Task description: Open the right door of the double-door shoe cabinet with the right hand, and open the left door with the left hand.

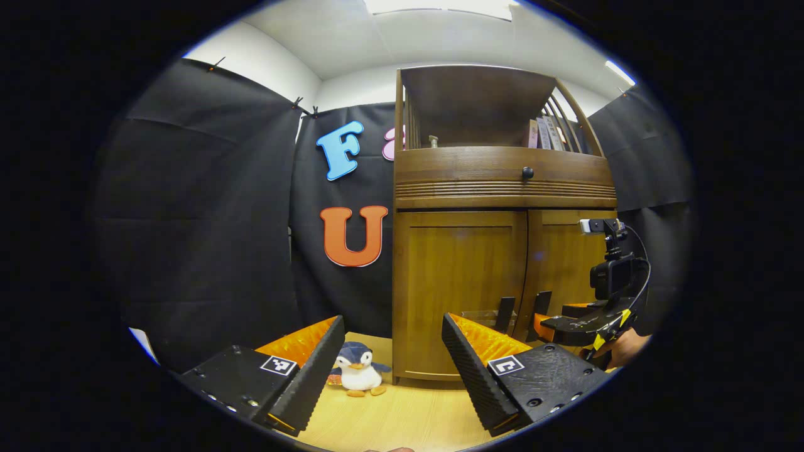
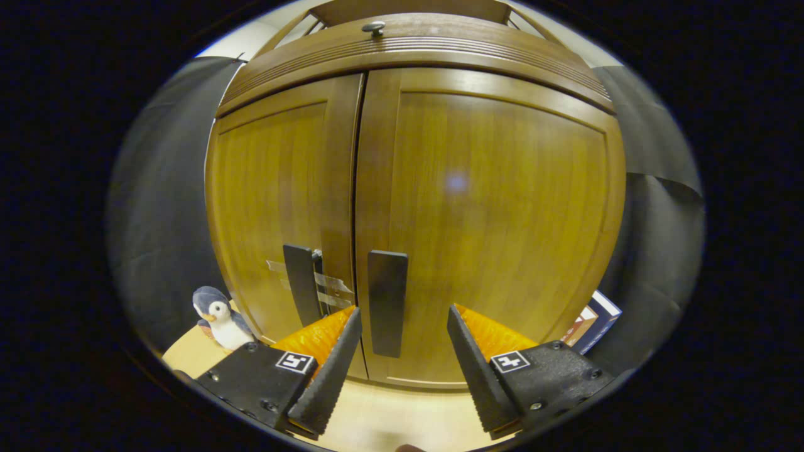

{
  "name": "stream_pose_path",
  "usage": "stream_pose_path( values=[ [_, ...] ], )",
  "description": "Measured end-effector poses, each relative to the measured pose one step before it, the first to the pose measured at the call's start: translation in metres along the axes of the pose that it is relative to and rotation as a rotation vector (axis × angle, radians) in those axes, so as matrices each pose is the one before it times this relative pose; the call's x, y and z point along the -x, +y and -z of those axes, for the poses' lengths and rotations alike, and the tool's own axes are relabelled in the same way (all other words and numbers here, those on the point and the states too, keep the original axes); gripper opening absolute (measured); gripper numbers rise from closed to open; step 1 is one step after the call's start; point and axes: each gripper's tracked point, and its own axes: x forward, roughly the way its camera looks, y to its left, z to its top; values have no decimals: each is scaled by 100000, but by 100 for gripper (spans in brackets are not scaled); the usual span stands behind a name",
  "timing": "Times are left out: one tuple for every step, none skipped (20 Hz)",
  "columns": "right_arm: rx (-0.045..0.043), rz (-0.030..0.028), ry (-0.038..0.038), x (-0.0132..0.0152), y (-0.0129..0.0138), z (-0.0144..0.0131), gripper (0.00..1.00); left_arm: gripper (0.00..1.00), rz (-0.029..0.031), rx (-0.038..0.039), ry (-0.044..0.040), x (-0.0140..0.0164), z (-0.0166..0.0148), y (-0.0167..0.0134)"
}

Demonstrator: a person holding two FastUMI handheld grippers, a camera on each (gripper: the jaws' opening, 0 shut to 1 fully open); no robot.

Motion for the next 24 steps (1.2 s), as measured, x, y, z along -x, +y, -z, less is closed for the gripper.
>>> stream_pose_path(
  values=[
    [-23,318,50,-374,87,-98,86,95,-643,22,42,77,33,247],
    [-274,400,184,-688,145,18,84,95,-351,168,-9,-23,13,205],
    [-269,-203,349,-464,242,61,82,95,-184,-53,138,-79,-145,137],
    [-162,-336,-179,-525,259,-24,77,95,-48,-128,63,-56,12,15],
    [203,-93,-17,-465,96,-40,76,95,74,-114,185,13,85,34],
    [132,-61,-94,-283,250,-36,70,95,129,-74,-57,127,-127,58],
    [0,-168,238,-237,256,-69,68,95,181,0,-102,-8,-87,71],
    [-269,282,-322,-181,233,-36,65,95,111,64,-73,-29,-11,42],
    [-206,831,-1035,-272,100,-240,63,95,159,199,18,92,143,66],
    [367,1800,-67,-3,-328,-97,56,95,171,349,146,52,72,104],
    [-418,503,186,70,92,-126,51,95,422,327,153,63,-53,-69],
    [-1212,913,-66,-141,41,1,42,95,533,162,-54,33,-9,2],
    [-1270,180,51,-12,15,34,40,95,477,14,-94,80,47,47],
    [-1317,-31,23,54,-48,90,38,95,460,28,-66,64,21,32],
    [-1352,-34,449,193,-4,55,37,95,648,228,237,36,54,-21],
    [-795,64,382,154,13,194,35,95,824,598,60,119,31,-128],
    [-780,-109,311,388,-29,108,34,95,848,661,83,19,116,-151],
    [-474,-251,25,670,-68,188,33,95,813,395,196,-121,173,-168],
    [-267,-317,-61,643,-111,118,33,95,751,44,208,-43,84,-1],
    [54,-193,30,719,-170,187,32,95,988,-31,97,-80,91,-150],
    [160,-58,168,520,-118,195,31,95,1119,-52,103,10,78,-295],
    [104,-119,226,547,-68,207,31,95,1189,-28,95,56,62,-257],
    [-132,-225,240,506,-92,152,31,95,983,-162,-215,-68,-6,-136],
    [-170,-208,125,541,-82,171,31,95,1064,-47,-254,-8,-125,-284]
  ],
)
